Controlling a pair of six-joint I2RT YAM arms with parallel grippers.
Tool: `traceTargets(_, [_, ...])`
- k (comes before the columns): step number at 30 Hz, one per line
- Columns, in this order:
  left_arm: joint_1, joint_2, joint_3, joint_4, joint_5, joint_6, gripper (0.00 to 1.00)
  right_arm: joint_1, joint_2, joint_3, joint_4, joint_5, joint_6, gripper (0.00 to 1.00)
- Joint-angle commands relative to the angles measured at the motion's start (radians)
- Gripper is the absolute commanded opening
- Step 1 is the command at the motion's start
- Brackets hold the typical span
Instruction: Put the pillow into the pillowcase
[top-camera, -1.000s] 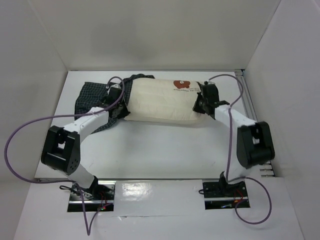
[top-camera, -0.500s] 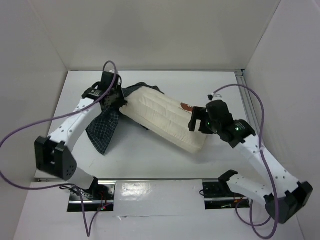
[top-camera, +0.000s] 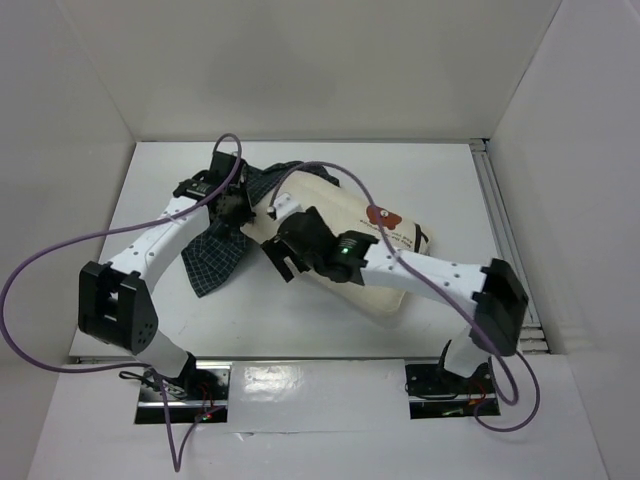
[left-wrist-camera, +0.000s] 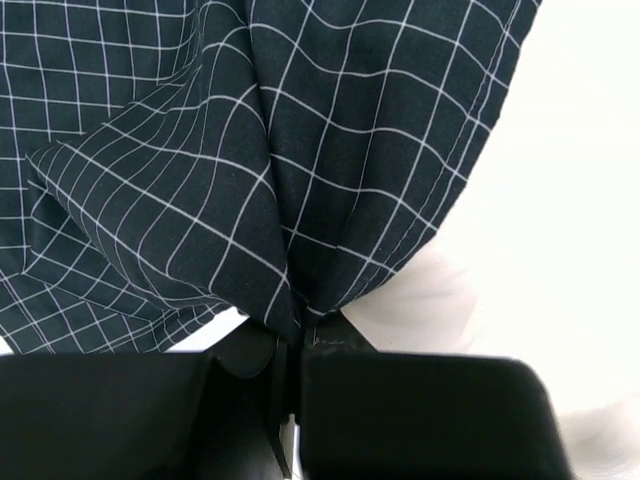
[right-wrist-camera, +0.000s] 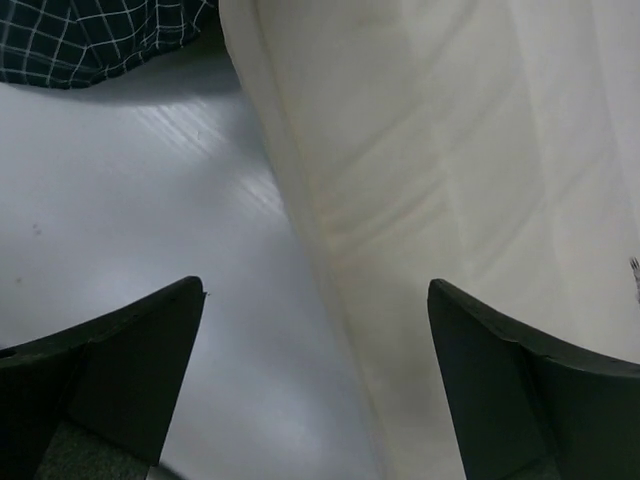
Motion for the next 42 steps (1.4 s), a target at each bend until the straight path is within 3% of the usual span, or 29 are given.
traceTargets(1, [0.0,-0.048,0.063,0.05,-0.006,0.005,0.0,-0.026,0.086,-0.036,0.353,0.018,-0.178,1.0])
traceTargets(2, [0.0,-0.048,0.075,0.05,-0.006,0.005,0.0,-0.042,0.106,-0.05,0.415,-0.044,-0.192,1.0])
traceTargets(4, [0.0,-0.057,0.095,0.04,0.015,0.014,0.0,-0.101,0.178,-0.05,0.513,-0.093,-0.183,0.8])
traceTargets(5, [0.0,-0.058,0.095,0.039,0.015,0.024,0.0,-0.153,0.224,-0.008,0.514,-0.142,-0.145,0.6])
traceTargets(7, [0.0,-0.07,0.095,0.039,0.024,0.043,0.0,-0.198,0.255,0.058,0.436,-0.199,-0.121,0.0])
traceTargets(8, [0.0,-0.085,0.105,0.03,0.024,0.055,0.04,-0.215,0.255,0.086,0.408,-0.212,-0.109,0.0])
traceTargets(9, [0.0,-0.106,0.105,0.03,0.015,0.077,0.15,-0.252,0.222,0.098,0.388,-0.263,-0.098,0.0])
traceTargets(10, [0.01,-0.119,0.105,0.03,0.006,0.087,0.32,-0.273,0.197,0.099,0.366,-0.299,-0.088,0.0])
traceTargets(11, [0.01,-0.133,0.077,0.03,0.006,0.097,0.78,-0.298,0.174,0.108,0.343,-0.342,-0.074,0.0])
traceTargets(12, [0.02,-0.149,0.066,0.03,0.006,0.097,0.92,-0.328,0.131,0.118,0.322,-0.461,-0.049,0.0])
traceTargets(13, [0.02,-0.185,0.054,0.03,0.006,0.097,1.0,-0.388,0.111,0.119,0.294,-0.513,-0.035,0.0])
traceTargets(16, [0.03,-0.261,-0.039,0.041,-0.005,0.039,0.99,-0.483,0.068,0.131,0.256,-0.681,-0.006,0.0])
traceTargets(18, [0.03,-0.373,-0.169,0.113,0.032,-0.001,0.87,-0.497,0.056,0.158,0.21,-0.713,-0.006,0.0])
traceTargets(22, [0.03,-0.533,-0.399,0.281,0.104,-0.127,0.5,-0.519,0.045,0.177,0.184,-0.733,-0.006,0.0])
traceTargets(23, [0.03,-0.545,-0.441,0.32,0.131,-0.152,0.24,-0.531,0.054,0.177,0.184,-0.733,0.004,0.0])
traceTargets(24, [0.03,-0.545,-0.519,0.404,0.194,-0.175,0.21,-0.54,0.054,0.177,0.197,-0.75,0.005,0.0])
traceTargets(25, [0.014,-0.529,-0.552,0.449,0.216,-0.219,0.22,-0.558,0.054,0.166,0.198,-0.784,0.014,0.0])
traceTargets(26, [0.014,-0.51,-0.579,0.484,0.216,-0.25,0.36,-0.568,0.054,0.166,0.21,-0.795,0.026,0.0])
traceTargets(28, [-0.01,-0.434,-0.615,0.578,0.216,-0.285,0.53,-0.58,0.063,0.166,0.224,-0.825,0.026,0.0])
traceTargets(30, [-0.019,-0.378,-0.615,0.59,0.16,-0.314,0.65,-0.591,0.063,0.166,0.224,-0.838,0.026,0.0])
traceTargets(35, [-0.032,-0.239,-0.603,0.641,0.031,-0.429,0.66,-0.611,0.082,0.189,0.224,-0.856,0.026,0.0])
traceTargets(42, [-0.032,0.025,-0.462,0.665,-0.091,-0.498,0.69,-0.631,0.072,0.189,0.234,-0.885,0.037,0.0])
